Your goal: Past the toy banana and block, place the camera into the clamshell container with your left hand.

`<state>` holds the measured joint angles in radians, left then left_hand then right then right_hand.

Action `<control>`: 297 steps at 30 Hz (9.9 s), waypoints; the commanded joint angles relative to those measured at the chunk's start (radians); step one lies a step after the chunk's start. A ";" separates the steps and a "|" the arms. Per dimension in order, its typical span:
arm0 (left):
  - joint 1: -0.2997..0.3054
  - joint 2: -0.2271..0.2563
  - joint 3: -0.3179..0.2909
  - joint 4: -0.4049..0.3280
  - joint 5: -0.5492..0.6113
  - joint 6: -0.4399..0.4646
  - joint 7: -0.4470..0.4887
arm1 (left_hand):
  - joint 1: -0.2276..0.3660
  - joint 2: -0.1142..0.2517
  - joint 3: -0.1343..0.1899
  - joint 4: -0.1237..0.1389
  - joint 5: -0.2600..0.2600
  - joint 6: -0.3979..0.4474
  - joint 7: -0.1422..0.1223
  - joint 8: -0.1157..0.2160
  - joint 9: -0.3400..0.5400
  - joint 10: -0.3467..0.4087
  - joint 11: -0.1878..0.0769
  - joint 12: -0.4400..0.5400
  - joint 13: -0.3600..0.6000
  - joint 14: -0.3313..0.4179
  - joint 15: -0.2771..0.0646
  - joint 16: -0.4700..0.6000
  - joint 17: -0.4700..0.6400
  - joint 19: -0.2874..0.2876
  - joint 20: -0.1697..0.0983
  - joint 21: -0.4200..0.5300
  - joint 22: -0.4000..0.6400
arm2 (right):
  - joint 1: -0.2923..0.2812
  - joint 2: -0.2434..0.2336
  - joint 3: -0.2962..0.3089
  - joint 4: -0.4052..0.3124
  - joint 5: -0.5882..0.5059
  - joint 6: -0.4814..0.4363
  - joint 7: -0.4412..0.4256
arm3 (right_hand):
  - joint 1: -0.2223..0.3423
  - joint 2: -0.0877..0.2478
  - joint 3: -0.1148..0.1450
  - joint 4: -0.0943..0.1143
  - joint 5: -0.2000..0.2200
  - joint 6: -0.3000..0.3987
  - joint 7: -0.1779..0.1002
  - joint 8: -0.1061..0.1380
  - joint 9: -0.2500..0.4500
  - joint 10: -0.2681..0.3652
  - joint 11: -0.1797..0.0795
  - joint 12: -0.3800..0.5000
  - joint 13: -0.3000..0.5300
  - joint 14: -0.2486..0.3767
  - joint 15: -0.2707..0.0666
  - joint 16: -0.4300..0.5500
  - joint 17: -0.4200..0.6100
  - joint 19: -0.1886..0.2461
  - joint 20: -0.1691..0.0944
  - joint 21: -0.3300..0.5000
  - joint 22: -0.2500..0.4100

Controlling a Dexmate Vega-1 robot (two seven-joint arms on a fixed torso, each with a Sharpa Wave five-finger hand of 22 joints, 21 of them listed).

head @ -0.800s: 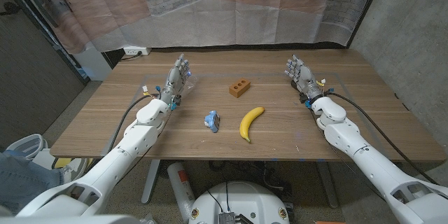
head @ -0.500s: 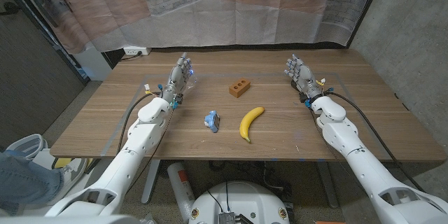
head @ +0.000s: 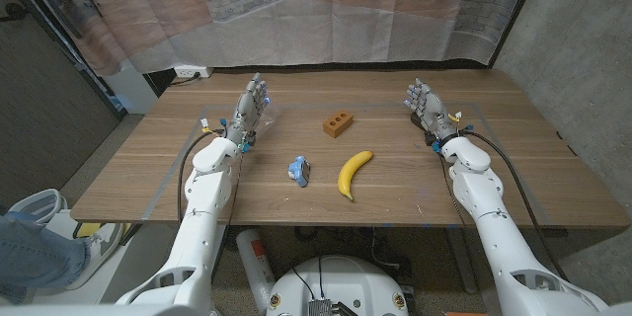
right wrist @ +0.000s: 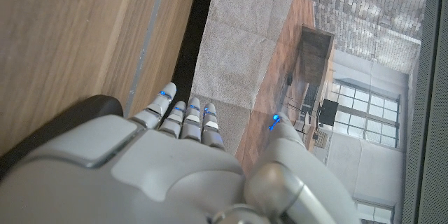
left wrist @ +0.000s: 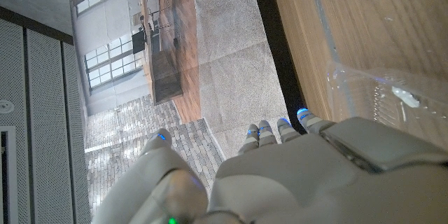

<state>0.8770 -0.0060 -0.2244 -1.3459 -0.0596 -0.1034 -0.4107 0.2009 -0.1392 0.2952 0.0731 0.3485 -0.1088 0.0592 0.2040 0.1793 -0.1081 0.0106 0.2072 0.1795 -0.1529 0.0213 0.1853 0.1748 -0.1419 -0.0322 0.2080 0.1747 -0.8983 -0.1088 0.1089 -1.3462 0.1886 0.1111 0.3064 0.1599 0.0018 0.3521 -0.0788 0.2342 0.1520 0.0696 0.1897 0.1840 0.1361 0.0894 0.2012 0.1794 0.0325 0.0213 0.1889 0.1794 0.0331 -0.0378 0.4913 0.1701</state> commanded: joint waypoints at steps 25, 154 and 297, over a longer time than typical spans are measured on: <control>0.030 -0.171 -0.135 -0.128 0.255 0.037 -0.108 | 0.041 0.033 0.015 -0.014 0.014 0.017 -0.002 0.007 0.005 0.020 0.002 0.006 0.005 0.015 0.010 0.007 0.004 -0.003 -0.007 0.000 0.005 | 0.030 0.151 0.161 0.022 -0.170 -0.010 0.107 | 0.011 0.006 0.006 -0.005 -0.004 0.006 -0.004 0.004 0.004 0.005 -0.004 0.004 0.003 0.010 0.006 0.003 0.003 0.010 -0.038 -0.015 0.004; 0.356 -0.267 -0.070 -0.362 0.299 -0.202 -0.096 | 0.094 0.061 0.010 -0.035 0.012 0.071 -0.004 0.005 0.007 0.061 0.003 0.004 0.006 0.060 0.012 0.008 0.006 0.007 0.003 -0.004 0.006 | -0.007 0.166 0.148 -0.062 -0.209 -0.013 0.078 | 0.008 0.016 -0.001 -0.016 -0.017 0.005 -0.008 0.004 0.004 -0.001 -0.007 0.005 0.003 0.011 0.007 0.001 0.004 0.025 -0.034 -0.068 0.006; 0.624 -0.058 0.506 -0.960 1.558 0.504 -0.073 | 0.369 0.093 0.072 -0.194 -0.027 0.108 -0.079 0.003 0.012 0.085 0.007 0.003 0.014 0.085 0.037 0.005 0.006 0.033 0.147 0.000 0.006 | 0.032 0.197 0.137 0.013 -0.239 0.007 0.078 | 0.003 0.021 -0.010 -0.025 -0.020 0.013 -0.024 0.006 0.005 0.000 -0.013 0.005 0.004 0.024 0.006 0.002 0.004 0.038 -0.026 -0.125 0.008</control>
<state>1.5088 -0.0930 0.2300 -2.2970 1.3953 0.3580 -0.4318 0.5515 -0.0421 0.3654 -0.1082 0.3251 0.0037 0.0011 0.2118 0.1888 -0.0184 0.0106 0.2046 0.1888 -0.0651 0.0519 0.1878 0.1771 -0.1103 0.1012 0.2041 0.1796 -0.8636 0.0884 0.2452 -1.3227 -0.0527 0.1281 0.3788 0.1638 0.0161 0.3392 -0.0993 0.2148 0.1662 0.0515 0.1897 0.1837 0.1321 0.0858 0.2012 0.1789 0.0505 0.0284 0.1888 0.1788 0.0635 -0.0359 0.3693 0.1744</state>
